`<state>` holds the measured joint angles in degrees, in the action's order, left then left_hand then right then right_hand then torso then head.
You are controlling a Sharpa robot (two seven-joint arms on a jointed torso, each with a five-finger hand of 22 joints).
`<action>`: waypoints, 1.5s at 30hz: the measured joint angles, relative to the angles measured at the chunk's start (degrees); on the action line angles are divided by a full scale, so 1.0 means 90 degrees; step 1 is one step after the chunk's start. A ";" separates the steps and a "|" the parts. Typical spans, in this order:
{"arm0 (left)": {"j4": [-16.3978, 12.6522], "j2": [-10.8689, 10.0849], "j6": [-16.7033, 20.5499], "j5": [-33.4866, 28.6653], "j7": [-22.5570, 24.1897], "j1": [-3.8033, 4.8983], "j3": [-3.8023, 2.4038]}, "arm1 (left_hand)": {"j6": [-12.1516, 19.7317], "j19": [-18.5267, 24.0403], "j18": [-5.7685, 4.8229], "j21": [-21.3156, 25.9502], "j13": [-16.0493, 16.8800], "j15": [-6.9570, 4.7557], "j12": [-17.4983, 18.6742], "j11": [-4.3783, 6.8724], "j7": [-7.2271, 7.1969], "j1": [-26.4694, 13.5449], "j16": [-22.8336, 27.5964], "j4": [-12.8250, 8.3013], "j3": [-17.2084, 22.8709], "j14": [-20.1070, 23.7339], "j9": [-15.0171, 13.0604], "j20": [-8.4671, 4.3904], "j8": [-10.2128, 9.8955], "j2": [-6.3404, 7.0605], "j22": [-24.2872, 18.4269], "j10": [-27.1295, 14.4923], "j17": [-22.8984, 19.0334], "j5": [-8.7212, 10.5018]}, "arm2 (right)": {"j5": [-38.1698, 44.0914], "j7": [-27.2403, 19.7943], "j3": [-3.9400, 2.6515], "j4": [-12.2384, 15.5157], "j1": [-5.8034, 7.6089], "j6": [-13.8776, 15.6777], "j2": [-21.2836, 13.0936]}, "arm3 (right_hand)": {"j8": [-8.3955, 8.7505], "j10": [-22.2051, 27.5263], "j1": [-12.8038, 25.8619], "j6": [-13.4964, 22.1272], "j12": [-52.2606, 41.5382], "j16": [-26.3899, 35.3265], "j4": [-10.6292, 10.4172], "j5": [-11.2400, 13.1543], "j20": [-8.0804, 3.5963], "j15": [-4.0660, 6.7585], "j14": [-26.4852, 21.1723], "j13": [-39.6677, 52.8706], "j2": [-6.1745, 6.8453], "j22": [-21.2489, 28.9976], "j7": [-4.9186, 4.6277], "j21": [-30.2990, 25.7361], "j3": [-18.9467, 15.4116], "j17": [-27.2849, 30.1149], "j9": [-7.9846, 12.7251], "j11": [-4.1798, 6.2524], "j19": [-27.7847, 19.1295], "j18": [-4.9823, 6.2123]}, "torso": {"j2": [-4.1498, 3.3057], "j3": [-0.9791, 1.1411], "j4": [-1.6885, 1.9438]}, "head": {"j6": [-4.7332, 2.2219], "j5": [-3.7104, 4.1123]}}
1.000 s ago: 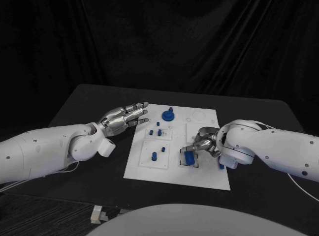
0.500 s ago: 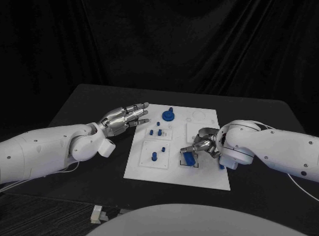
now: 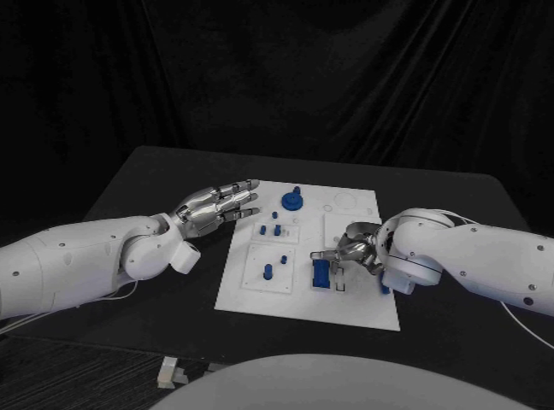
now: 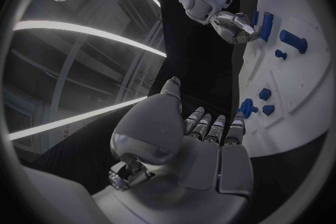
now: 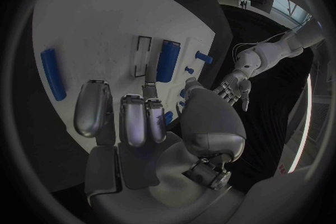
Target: Assemble the parts on the task board
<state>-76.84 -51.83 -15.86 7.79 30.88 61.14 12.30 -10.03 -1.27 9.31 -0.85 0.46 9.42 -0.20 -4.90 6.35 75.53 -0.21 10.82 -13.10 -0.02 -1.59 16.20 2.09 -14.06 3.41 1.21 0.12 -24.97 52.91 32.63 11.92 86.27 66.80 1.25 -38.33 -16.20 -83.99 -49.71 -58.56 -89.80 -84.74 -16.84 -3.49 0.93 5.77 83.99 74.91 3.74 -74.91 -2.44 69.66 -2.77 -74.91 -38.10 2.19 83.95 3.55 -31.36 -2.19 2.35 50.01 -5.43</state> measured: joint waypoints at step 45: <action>0.0039 -0.0020 -0.0031 0.0000 -0.0058 -0.0059 0.0000 | 0.0000 0.0000 0.0000 0.0000 0.0010 0.0000 -0.0022 -0.0026 0.0000 0.0000 0.0000 0.0001 0.0000 0.0000 0.0000 0.0000 0.0023 0.0000 0.0022 0.0026 0.0000 -0.0024 | 0.1698 0.0028 0.0003 0.0669 0.0252 -0.0572 -0.1616 | -0.0691 -0.0003 -0.1348 -0.0534 0.0000 -0.0167 0.0608 -0.1357 -0.0150 0.0127 0.0010 0.0004 -0.0651 -0.0003 0.0285 0.1225 -0.0586 0.0000 -0.0304 0.0160 0.0011 -0.0101 | 0.0004 -0.0003 -0.0002 | 0.0000 0.0114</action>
<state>-76.49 -52.01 -16.14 7.79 30.36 60.61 12.29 -10.04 -1.27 9.31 -0.85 0.55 9.42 -0.39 -5.13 6.35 75.53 -0.21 10.82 -13.09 -0.02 -1.58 16.20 2.30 -14.06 3.61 1.45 0.11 -25.18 68.20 32.87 11.95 92.28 69.07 -3.89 -52.88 -22.42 -84.02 -61.84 -63.37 -89.80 -86.24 -11.37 -15.70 -0.42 6.92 84.08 74.94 -2.11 -74.94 0.13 80.68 -8.05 -74.91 -40.83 3.63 84.04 2.65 -31.32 -2.22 2.33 50.01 -4.41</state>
